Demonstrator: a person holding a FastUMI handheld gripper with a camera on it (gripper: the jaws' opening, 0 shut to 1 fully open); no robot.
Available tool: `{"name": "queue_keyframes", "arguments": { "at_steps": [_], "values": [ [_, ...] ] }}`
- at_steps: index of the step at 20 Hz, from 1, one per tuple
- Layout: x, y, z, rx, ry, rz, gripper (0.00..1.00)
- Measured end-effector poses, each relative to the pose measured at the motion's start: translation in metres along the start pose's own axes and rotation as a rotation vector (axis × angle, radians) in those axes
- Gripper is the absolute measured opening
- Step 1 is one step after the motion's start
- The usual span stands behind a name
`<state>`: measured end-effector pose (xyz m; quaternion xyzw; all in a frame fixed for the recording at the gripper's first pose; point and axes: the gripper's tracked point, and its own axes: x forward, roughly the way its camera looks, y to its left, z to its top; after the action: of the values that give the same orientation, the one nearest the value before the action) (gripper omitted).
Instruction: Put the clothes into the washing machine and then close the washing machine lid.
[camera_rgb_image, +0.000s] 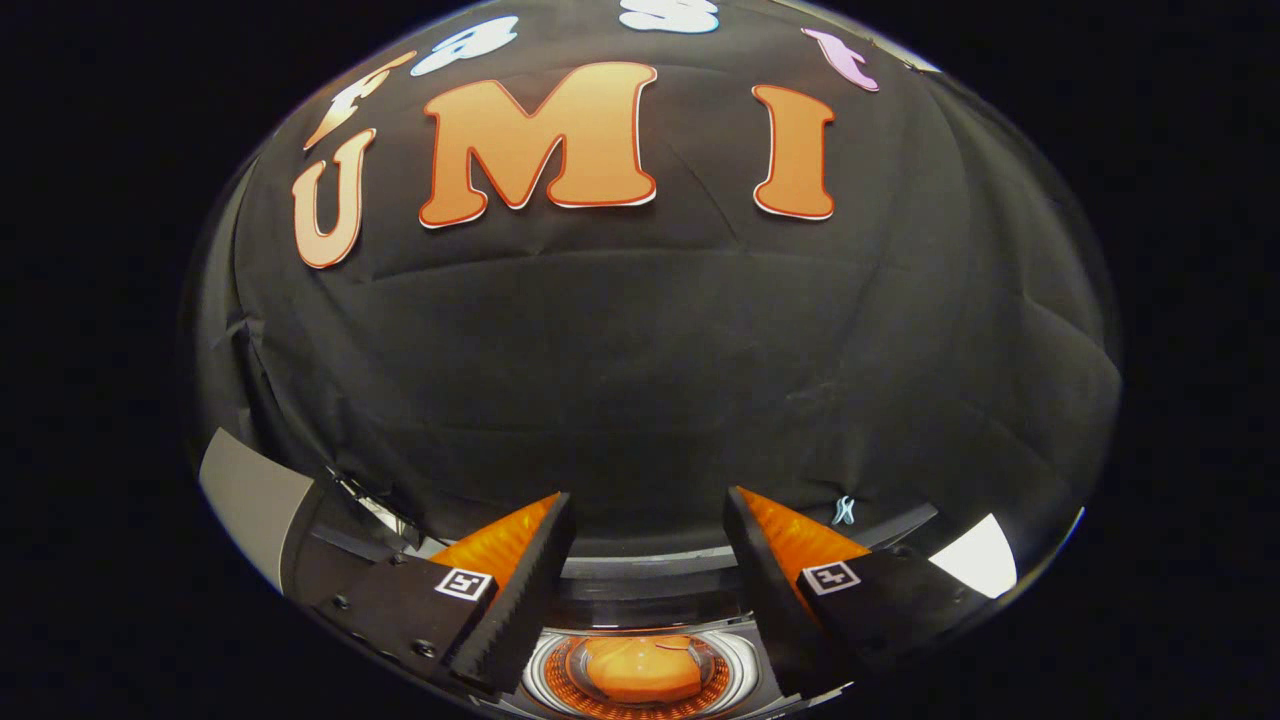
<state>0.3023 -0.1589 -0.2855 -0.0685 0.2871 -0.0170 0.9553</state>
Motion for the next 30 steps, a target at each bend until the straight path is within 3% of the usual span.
{"name": "queue_keyframes", "arguments": {
  "at_steps": [12, 21, 25, 30],
  "values": [
    [-0.068, -0.005, -0.062, 0.003, -0.032, -0.073, 0.97],
    [-0.116, -0.016, -0.204, 0.081, 0.149, -0.127, 0.97],
    [-0.126, -0.016, -0.211, 0.124, 0.167, -0.149, 0.97],
    [-0.156, -0.011, -0.177, 0.111, 0.089, -0.159, 0.97]
  ]
}}
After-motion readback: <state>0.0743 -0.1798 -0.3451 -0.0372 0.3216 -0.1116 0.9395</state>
